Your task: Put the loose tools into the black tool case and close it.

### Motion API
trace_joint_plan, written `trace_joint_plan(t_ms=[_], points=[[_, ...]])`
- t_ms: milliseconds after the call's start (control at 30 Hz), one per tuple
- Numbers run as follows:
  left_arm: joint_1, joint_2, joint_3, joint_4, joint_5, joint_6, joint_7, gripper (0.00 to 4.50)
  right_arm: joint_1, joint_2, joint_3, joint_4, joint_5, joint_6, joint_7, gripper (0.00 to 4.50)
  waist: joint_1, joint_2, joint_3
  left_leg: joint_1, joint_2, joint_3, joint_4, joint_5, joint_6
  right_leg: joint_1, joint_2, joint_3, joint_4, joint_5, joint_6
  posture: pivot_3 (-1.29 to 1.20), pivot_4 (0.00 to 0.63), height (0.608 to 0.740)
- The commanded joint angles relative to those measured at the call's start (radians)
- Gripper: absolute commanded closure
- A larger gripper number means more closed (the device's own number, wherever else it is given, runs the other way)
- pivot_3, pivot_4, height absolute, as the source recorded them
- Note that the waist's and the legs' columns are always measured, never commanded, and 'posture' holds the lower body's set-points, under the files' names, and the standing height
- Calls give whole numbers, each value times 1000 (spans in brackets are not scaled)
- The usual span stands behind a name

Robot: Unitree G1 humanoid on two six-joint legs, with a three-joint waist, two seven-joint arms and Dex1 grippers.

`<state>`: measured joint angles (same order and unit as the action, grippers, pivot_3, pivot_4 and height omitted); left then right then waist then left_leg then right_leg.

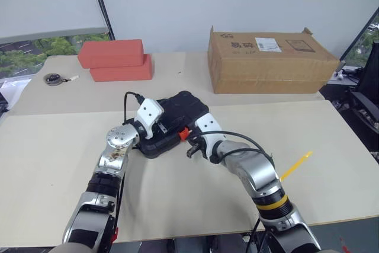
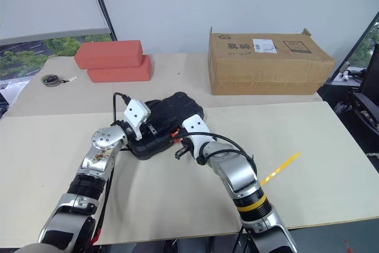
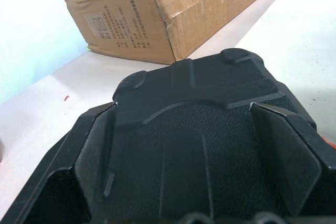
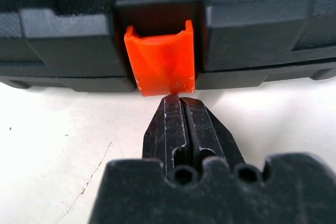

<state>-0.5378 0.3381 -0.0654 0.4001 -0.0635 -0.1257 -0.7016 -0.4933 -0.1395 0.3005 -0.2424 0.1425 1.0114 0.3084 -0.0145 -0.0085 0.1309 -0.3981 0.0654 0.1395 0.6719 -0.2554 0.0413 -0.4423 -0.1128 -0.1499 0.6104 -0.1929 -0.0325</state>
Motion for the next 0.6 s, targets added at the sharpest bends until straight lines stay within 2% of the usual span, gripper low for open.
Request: trace_joint_plan(t_ms=[33,133,300,367,500,600], points=[[88,-10,-45,87,24,65,-17,227,-23,-18,-48,-106,34,-94,47,4447,0,0,0,0,0,0,0,0,0,0,0,0,0,0,0,0,150,712],[97,5,14,48,-38,77,-26,227,47,-121,-76,-136,58,-148,146,4447,2,1,0,2,0,0,-2,0,0,1,0,0,-2,0,0,0,150,712],[152,49,122,-94,-189,150,-70,227,166,-246,-124,-107,77,-369,270,4447,-11,1,0,1,-1,2,-6,-1,1,0,1,1,-4,-4,2,0,150,712],[201,89,157,-180,-245,200,-103,227,210,-274,-162,-74,97,-458,318,4447,-27,0,1,1,-1,2,-6,1,5,-1,2,2,-3,-6,4,0,150,712],[325,194,260,-335,-360,300,-155,227,297,-316,-257,18,156,-631,440,4447,-28,-3,4,7,2,2,-13,0,0,0,6,2,0,-12,11,0,150,712],[427,260,359,-399,-429,347,-175,227,336,-352,-325,111,178,-731,507,3743,-22,-5,13,8,3,1,-14,-1,-2,0,8,2,1,-16,8,0,150,712]])
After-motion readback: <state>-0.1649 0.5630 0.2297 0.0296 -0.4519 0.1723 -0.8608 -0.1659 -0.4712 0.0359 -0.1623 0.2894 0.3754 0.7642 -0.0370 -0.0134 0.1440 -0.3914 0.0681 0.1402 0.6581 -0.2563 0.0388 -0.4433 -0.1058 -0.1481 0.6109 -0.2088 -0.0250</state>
